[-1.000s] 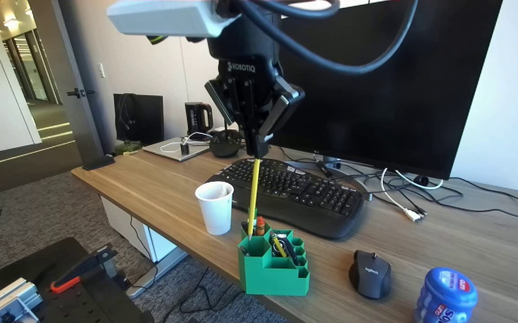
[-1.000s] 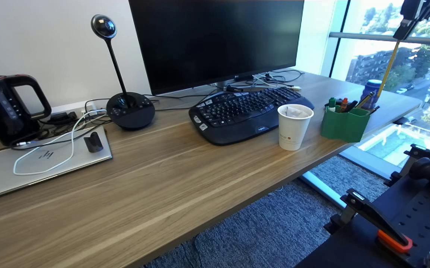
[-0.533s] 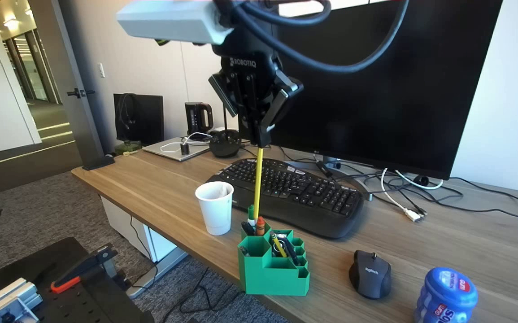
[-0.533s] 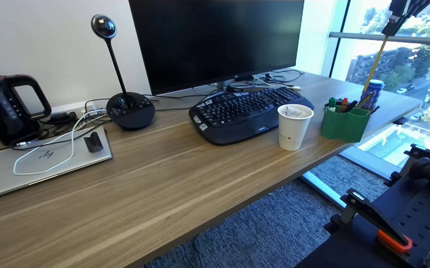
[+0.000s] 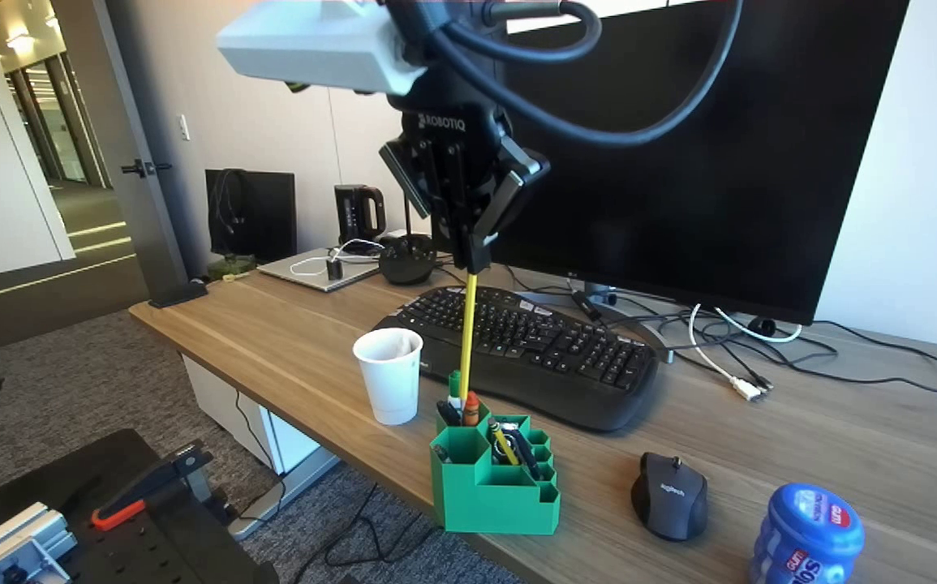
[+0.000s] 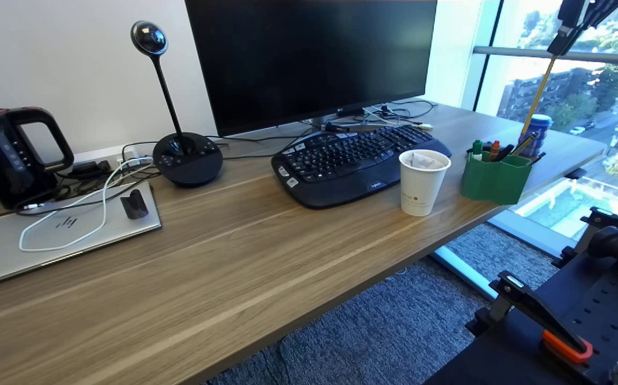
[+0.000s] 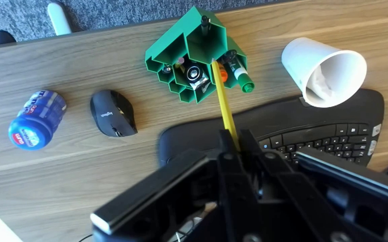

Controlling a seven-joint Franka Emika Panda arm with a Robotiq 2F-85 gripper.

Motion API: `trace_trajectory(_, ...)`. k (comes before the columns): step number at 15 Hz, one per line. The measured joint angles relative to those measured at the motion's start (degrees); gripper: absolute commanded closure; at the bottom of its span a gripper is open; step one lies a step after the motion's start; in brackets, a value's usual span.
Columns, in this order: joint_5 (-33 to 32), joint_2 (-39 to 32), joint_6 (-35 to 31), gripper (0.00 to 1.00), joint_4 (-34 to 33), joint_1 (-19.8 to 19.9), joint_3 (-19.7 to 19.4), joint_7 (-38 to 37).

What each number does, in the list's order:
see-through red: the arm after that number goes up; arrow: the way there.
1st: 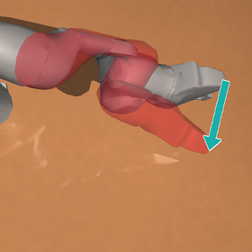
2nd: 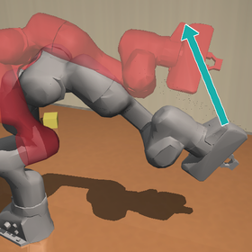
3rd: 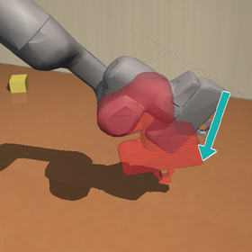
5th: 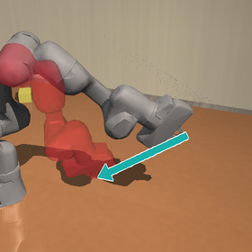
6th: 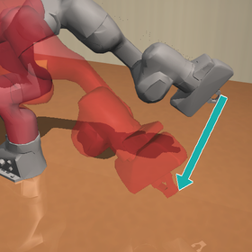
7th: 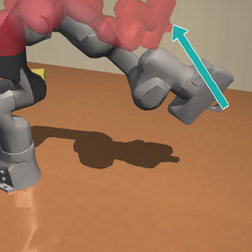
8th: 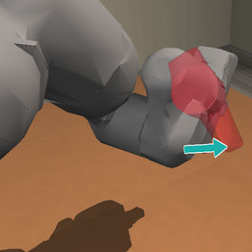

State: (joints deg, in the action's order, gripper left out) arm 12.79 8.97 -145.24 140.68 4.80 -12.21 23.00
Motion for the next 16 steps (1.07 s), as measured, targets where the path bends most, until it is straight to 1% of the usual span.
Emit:
trace_trajectory(3,0.0,-0.19,0.0,0.98,-0.01,0.04,0.0,0.04)
trace_trajectory(4,0.0,-0.24,0.0,0.84,-0.01,0.06,0.0,0.04)
trace_trajectory(5,0.0,-0.28,0.0,0.63,-0.02,0.06,0.0,0.04)
trace_trajectory(9,-0.01,-0.31,0.0,0.37,-0.02,0.12,0.0,0.04)
trace_trajectory(10,-0.02,-0.32,0.0,0.28,-0.02,0.13,0.0,0.04)
trace_trajectory(11,-0.02,-0.32,-0.01,0.22,-0.02,0.13,0.0,0.04)
trace_trajectory(12,-0.02,-0.32,-0.03,0.13,-0.02,0.13,0.0,0.04)
trace_trajectory(14,-0.02,-0.33,-0.07,0.0,-0.03,0.13,0.0,0.04)
trace_trajectory(16,-0.02,-0.33,-0.07,0.0,-0.08,0.13,0.0,0.04)
